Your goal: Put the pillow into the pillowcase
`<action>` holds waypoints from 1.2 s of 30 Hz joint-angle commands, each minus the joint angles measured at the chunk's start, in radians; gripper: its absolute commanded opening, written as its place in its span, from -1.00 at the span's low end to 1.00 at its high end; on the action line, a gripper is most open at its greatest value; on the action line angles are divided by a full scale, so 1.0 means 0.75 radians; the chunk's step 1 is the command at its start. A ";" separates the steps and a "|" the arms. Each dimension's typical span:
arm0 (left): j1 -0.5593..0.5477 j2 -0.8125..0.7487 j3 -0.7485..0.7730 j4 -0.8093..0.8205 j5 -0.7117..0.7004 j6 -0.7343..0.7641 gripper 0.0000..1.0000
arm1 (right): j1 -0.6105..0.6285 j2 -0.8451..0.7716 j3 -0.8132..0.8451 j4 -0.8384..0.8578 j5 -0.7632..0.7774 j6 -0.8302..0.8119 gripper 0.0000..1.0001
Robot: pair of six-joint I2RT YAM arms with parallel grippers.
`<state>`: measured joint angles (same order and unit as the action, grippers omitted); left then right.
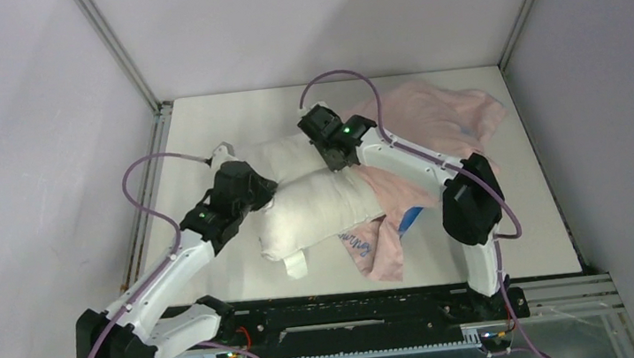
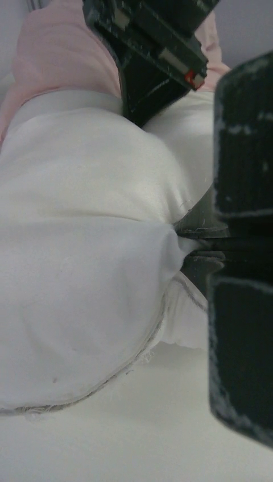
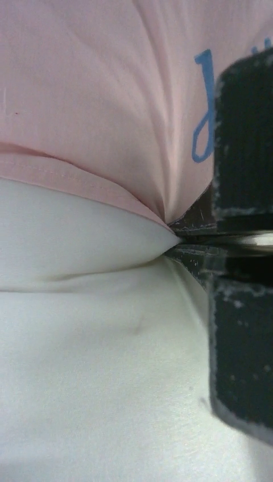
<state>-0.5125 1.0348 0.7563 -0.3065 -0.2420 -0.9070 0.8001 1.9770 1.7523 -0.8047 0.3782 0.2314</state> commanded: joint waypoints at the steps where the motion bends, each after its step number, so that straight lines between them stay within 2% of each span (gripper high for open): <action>1: 0.049 -0.049 0.121 -0.007 0.097 0.089 -1.00 | -0.055 -0.113 0.088 -0.126 -0.207 0.039 -1.00; 3: 0.092 -0.064 0.137 -0.027 0.143 0.100 -0.95 | -0.109 -0.216 0.160 -0.127 -0.303 0.046 -1.00; 5: 0.129 -0.088 0.154 -0.044 0.185 0.124 -0.78 | -0.173 -0.303 0.242 -0.132 -0.421 0.065 -1.00; 8: 0.184 -0.134 0.175 -0.070 0.238 0.149 -0.38 | -0.269 -0.373 0.365 -0.142 -0.598 0.110 -1.00; 10: 0.236 -0.168 0.184 -0.085 0.286 0.150 -0.17 | -0.322 -0.406 0.420 -0.142 -0.664 0.134 -1.00; 12: 0.290 -0.216 0.192 -0.102 0.312 0.145 0.14 | -0.377 -0.430 0.464 -0.139 -0.729 0.159 -1.00; 18: 0.489 -0.433 0.144 -0.212 0.240 0.047 0.65 | -0.521 -0.485 0.494 -0.107 -0.866 0.232 -1.00; 21: 0.591 -0.510 0.056 -0.213 0.258 -0.025 0.75 | -0.566 -0.500 0.502 -0.087 -0.921 0.263 -1.00; 23: 0.643 -0.493 -0.044 -0.125 0.402 -0.093 0.76 | -0.585 -0.508 0.514 -0.072 -0.959 0.286 -1.00; 26: 0.642 -0.385 -0.183 0.062 0.578 -0.166 0.75 | -0.594 -0.515 0.548 -0.065 -0.972 0.311 -1.00; 28: 0.616 -0.270 -0.276 0.220 0.647 -0.207 0.76 | -0.596 -0.523 0.569 -0.050 -0.986 0.333 -1.00; 31: 0.501 -0.119 -0.317 0.347 0.667 -0.237 0.80 | -0.599 -0.511 0.644 -0.053 -1.011 0.359 -1.00; 36: 0.354 0.143 -0.378 0.716 0.727 -0.388 0.87 | -0.599 -0.498 0.723 -0.054 -1.034 0.394 -1.00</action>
<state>-0.1852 1.0420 0.4896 -0.0822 0.2150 -1.0893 0.3550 1.6825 2.1777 -1.0195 -0.3183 0.4675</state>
